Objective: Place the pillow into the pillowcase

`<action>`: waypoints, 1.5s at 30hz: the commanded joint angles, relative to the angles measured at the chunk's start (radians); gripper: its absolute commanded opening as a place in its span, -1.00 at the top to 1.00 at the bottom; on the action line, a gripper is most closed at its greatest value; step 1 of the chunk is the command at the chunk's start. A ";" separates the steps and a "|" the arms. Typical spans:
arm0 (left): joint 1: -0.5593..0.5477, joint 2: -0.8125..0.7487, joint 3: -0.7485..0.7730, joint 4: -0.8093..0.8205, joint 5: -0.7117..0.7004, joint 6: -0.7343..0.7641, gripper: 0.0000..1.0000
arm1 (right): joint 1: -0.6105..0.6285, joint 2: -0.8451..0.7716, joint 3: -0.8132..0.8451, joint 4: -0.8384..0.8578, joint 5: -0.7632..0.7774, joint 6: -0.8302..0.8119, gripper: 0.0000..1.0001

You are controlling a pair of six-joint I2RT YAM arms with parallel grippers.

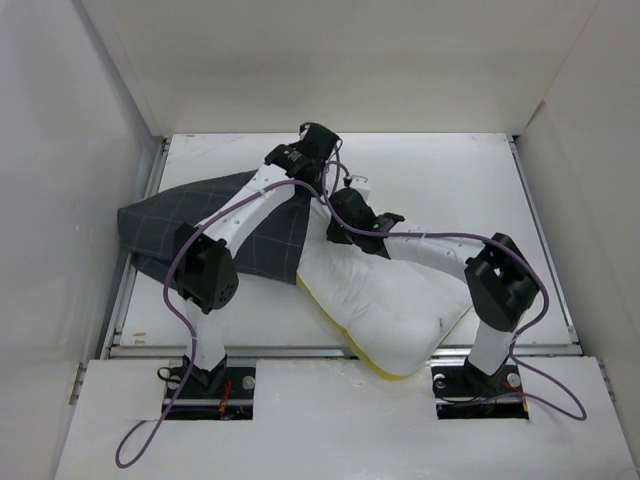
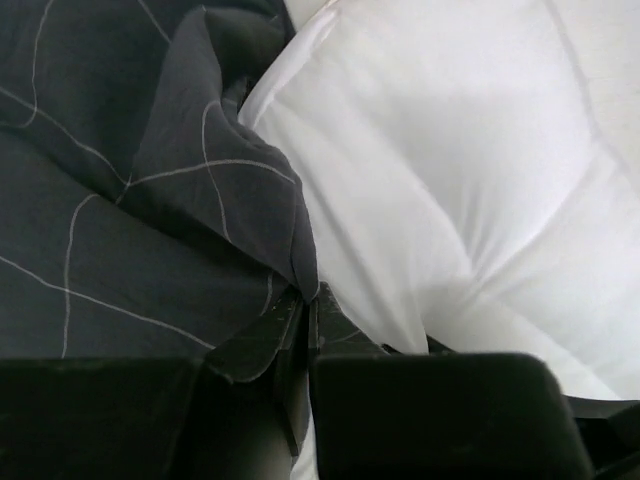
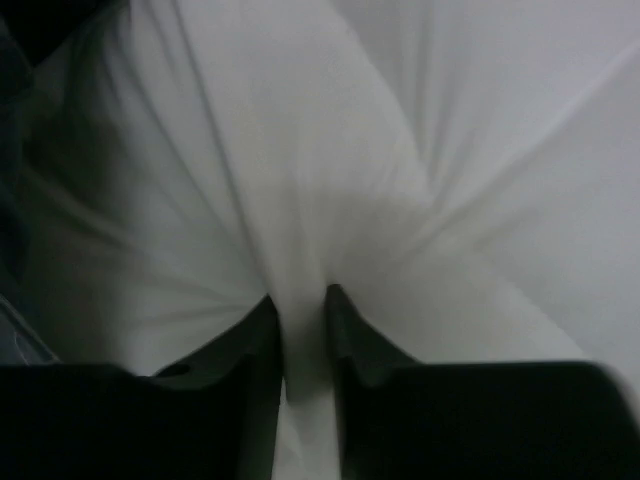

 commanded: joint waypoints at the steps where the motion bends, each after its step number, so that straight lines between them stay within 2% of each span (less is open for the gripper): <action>1: 0.008 -0.047 -0.043 -0.002 -0.037 -0.048 1.00 | 0.015 -0.037 -0.040 0.173 -0.053 -0.035 0.33; 5: 0.018 -0.108 -0.121 -0.021 -0.120 -0.100 1.00 | 0.006 -0.143 -0.085 0.182 -0.004 -0.123 -0.89; 7: 0.028 -0.133 -0.141 -0.030 -0.130 -0.123 1.00 | -0.041 -0.175 -0.085 0.173 -0.026 -0.152 -1.00; 10: 0.047 -0.166 -0.170 -0.045 -0.153 -0.133 0.97 | -0.159 -0.198 -0.085 0.173 -0.159 -0.181 -1.00; 11: 0.047 -0.179 -0.170 -0.054 -0.170 -0.143 0.77 | -0.187 -0.198 -0.076 0.186 -0.187 -0.215 -1.00; 13: 0.047 -0.179 -0.152 -0.079 -0.198 -0.143 0.10 | -0.253 -0.181 -0.041 0.187 -0.231 -0.241 -1.00; 14: 0.047 -0.179 -0.143 -0.079 -0.219 -0.143 -0.52 | -0.271 -0.169 -0.025 0.187 -0.248 -0.261 -1.00; 15: 0.056 -0.179 -0.133 -0.079 -0.219 -0.125 -1.00 | -0.288 -0.140 -0.009 0.187 -0.260 -0.285 -1.00; 18: 0.065 -0.150 -0.066 -0.079 -0.200 -0.078 -1.00 | -0.344 -0.061 0.076 0.168 -0.342 -0.338 -1.00; 22: 0.085 0.012 0.105 -0.070 -0.138 0.036 -1.00 | -0.393 0.042 0.179 0.168 -0.411 -0.384 -1.00; 23: 0.085 0.053 0.212 -0.090 -0.123 0.076 -1.00 | -0.407 0.062 0.197 0.168 -0.421 -0.384 -1.00; 26: 0.085 0.191 0.391 -0.154 -0.134 0.145 -1.00 | -0.416 0.136 0.261 0.159 -0.477 -0.393 -1.00; 27: 0.096 0.208 0.400 -0.154 -0.124 0.160 -1.00 | -0.416 0.150 0.280 0.170 -0.510 -0.404 -1.00; 29: 0.096 0.219 0.385 -0.154 -0.124 0.183 -1.00 | -0.416 0.194 0.291 0.205 -0.546 -0.404 -1.00; 33: 0.116 0.194 0.228 -0.127 -0.140 0.202 -1.00 | -0.416 0.247 0.331 0.217 -0.595 -0.393 -1.00; 36: 0.125 0.194 0.174 -0.117 -0.120 0.190 -1.00 | -0.416 0.271 0.331 0.229 -0.618 -0.382 -1.00; 38: 0.134 0.215 0.132 -0.117 -0.120 0.176 -0.87 | -0.416 0.282 0.331 0.240 -0.648 -0.382 -1.00; 39: 0.134 0.226 0.123 -0.117 -0.146 0.176 -0.55 | -0.416 0.293 0.331 0.251 -0.658 -0.372 -1.00; 41: 0.143 0.286 0.164 -0.162 -0.190 0.132 -0.09 | -0.416 0.302 0.302 0.277 -0.716 -0.371 -0.74; 42: 0.143 0.313 0.211 -0.189 -0.204 0.115 0.18 | -0.416 0.313 0.292 0.306 -0.740 -0.371 -0.54; 43: 0.154 0.368 0.268 -0.217 -0.216 0.099 0.85 | -0.416 0.313 0.292 0.321 -0.769 -0.371 0.39; 44: 0.154 0.389 0.379 -0.250 -0.225 0.087 1.00 | -0.416 0.322 0.277 0.334 -0.841 -0.371 0.73; 45: 0.154 0.401 0.431 -0.251 -0.226 0.076 1.00 | -0.416 0.322 0.263 0.357 -0.887 -0.381 1.00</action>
